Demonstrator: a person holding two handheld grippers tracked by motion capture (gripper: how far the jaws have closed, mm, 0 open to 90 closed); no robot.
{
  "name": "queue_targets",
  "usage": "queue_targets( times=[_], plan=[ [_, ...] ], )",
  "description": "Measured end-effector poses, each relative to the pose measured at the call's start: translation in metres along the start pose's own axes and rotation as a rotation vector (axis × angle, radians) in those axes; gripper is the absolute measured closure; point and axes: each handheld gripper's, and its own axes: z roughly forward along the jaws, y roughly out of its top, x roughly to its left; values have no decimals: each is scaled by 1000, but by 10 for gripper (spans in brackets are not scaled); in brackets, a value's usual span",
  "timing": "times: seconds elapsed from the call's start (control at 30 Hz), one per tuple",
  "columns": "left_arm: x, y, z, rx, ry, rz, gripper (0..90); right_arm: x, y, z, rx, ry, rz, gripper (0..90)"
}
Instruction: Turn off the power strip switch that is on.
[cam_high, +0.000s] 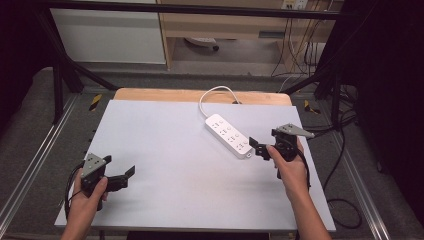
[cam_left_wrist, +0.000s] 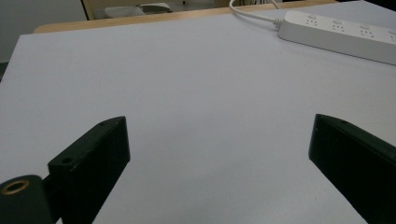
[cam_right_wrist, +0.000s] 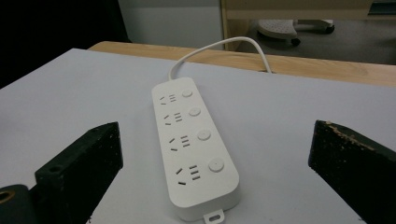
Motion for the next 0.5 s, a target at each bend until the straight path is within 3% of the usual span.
queue_targets(
  times=[0.5],
  plan=[
    [-2, 0, -6, -5, -12, -5, 51, -7, -15, -30, -37, -2, 5, 47]
  ],
)
